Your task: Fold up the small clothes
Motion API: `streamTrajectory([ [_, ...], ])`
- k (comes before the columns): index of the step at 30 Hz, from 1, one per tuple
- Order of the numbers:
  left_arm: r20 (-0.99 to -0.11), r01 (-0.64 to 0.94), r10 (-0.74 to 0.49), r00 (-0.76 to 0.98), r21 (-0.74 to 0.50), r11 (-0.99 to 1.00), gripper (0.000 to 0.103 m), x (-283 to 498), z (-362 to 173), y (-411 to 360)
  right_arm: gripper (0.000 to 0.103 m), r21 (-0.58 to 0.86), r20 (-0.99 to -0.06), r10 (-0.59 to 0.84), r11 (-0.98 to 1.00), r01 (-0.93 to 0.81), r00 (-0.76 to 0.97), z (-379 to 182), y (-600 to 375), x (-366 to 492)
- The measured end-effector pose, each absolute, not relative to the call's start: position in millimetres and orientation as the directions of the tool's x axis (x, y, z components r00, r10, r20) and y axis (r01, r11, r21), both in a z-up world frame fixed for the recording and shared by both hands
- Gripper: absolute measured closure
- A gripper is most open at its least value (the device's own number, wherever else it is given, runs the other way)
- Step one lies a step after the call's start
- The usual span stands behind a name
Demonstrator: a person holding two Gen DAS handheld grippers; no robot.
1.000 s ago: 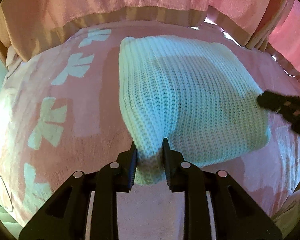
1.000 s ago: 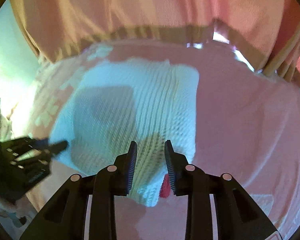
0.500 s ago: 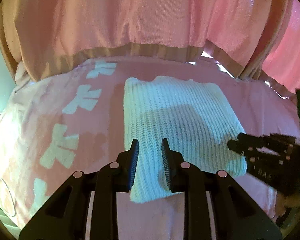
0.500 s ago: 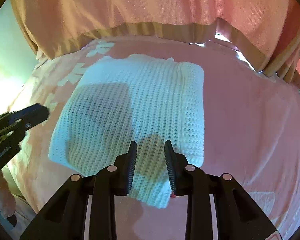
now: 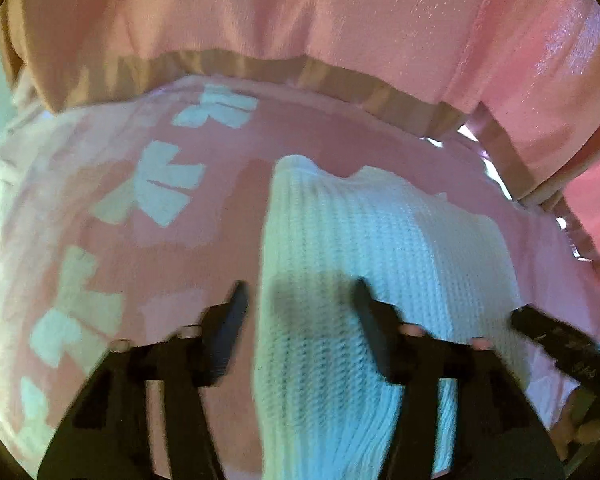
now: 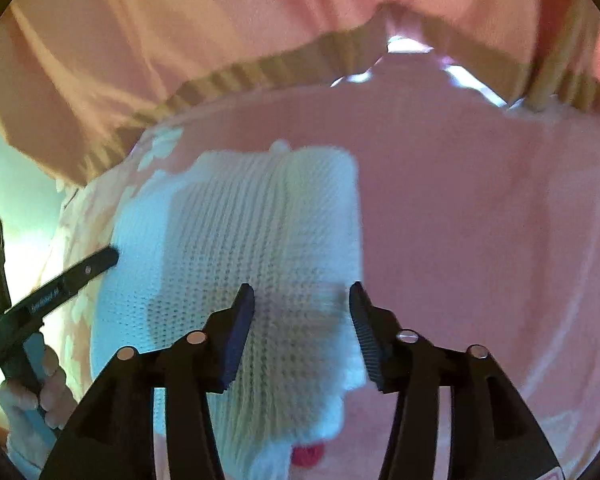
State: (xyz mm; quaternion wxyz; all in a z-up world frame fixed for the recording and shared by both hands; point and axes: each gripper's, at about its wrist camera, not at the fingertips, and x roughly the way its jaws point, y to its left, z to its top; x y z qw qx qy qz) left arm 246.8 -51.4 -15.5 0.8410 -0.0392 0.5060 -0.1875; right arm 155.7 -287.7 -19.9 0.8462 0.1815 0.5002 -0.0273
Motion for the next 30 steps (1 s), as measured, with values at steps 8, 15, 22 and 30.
streamTrajectory([
  [8, -0.862, 0.264, -0.26, 0.434, -0.155, 0.952, 0.095, 256, -9, -65, 0.084, 0.186, -0.815, 0.084, 0.975, 0.122, 0.574, 5, -262, 159],
  [15, -0.849, 0.294, -0.238, 0.472, -0.104, 0.95, 0.092, 234, 3, -68, 0.071, 0.157, -0.858, 0.024, 0.963, 0.218, 0.512, -5, -279, 152],
  [22, -0.759, 0.314, -0.279, 0.589, -0.103, 0.944, 0.013, 170, 42, -53, 0.039, 0.099, -0.766, -0.107, 0.955, 0.28, 0.633, 47, -265, 82],
  [30, -0.672, 0.319, -0.24, 0.701, -0.006, 0.948, 0.005, 101, 54, -31, 0.03, 0.123, -0.779, -0.108, 0.94, 0.319, 0.618, 29, -239, 25],
])
